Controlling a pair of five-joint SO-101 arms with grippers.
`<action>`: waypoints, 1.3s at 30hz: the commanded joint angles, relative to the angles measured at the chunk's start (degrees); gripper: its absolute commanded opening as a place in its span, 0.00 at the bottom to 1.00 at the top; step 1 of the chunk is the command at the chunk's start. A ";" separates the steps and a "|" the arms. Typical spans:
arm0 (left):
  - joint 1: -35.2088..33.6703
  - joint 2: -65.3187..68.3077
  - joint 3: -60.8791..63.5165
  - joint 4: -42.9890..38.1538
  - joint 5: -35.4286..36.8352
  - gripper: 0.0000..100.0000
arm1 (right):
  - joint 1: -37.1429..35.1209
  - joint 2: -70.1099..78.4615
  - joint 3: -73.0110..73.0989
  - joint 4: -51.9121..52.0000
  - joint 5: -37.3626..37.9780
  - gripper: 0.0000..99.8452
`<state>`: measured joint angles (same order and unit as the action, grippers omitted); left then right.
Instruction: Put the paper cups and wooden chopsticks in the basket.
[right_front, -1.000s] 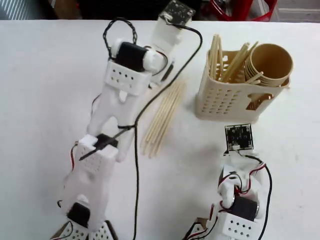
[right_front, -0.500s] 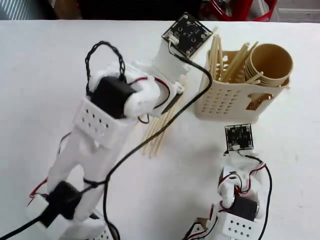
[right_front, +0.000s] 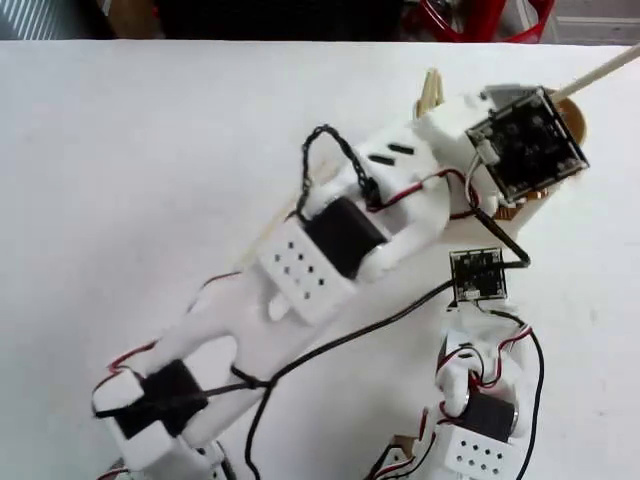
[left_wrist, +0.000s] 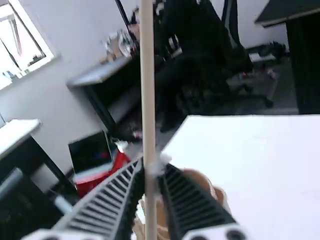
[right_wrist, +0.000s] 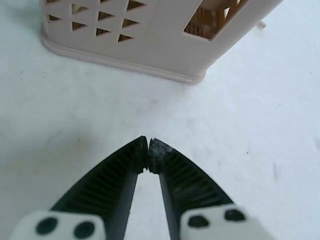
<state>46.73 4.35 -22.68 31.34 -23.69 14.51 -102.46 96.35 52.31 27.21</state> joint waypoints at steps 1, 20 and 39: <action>-0.04 2.59 -0.44 -11.69 -2.29 0.02 | -0.13 -0.75 0.44 0.04 0.35 0.02; -11.56 21.05 -10.99 -15.47 14.51 0.03 | -0.22 -0.75 0.44 0.13 0.26 0.02; -15.96 15.25 -12.57 -2.90 23.56 0.09 | -1.27 -0.75 0.44 0.22 0.62 0.02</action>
<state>33.01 25.89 -32.18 25.98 -0.57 13.45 -102.46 96.35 52.31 27.21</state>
